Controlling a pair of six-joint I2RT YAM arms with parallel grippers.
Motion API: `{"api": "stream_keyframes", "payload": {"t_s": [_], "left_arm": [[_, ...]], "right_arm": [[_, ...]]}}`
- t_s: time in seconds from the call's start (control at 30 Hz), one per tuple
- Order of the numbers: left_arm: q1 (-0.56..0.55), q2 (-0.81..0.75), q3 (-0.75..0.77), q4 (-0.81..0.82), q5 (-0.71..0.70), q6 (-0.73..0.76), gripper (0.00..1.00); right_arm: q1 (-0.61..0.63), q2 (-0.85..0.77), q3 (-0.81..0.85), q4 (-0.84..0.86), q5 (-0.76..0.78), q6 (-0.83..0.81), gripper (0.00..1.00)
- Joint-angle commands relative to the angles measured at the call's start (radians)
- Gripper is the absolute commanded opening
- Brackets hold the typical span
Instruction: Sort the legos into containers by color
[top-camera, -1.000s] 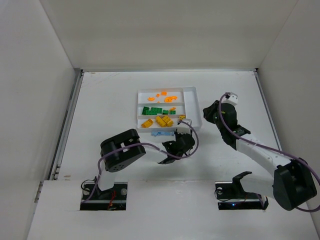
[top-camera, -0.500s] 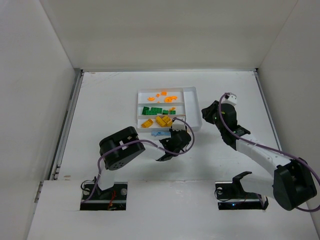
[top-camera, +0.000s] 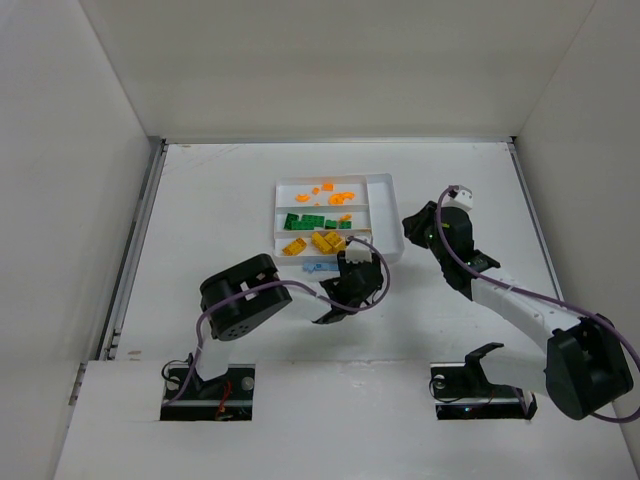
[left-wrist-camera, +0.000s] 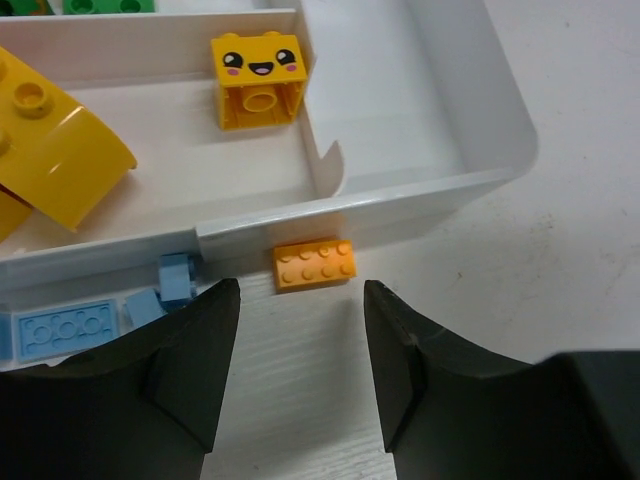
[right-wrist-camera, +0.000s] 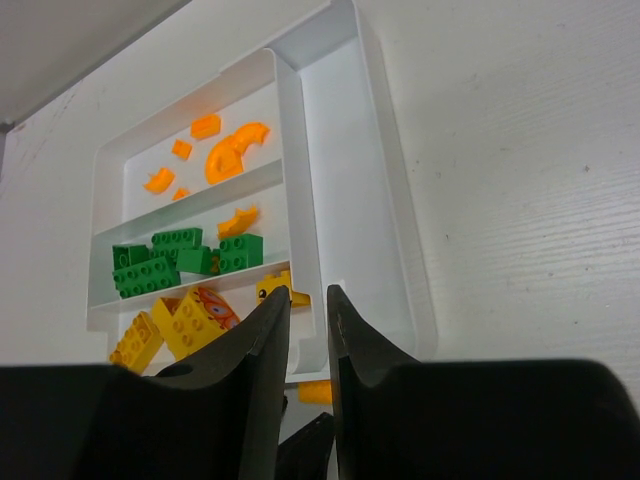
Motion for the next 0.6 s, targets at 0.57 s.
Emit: {"api": "stream_keyframes", "payload": {"t_s": [0.57], "left_arm": [[-0.024,0.104,0.148,-0.096,-0.079,0.043,0.44]], "right_arm": [[0.003,0.0,0.008,0.065,-0.007,0.004,0.3]]}}
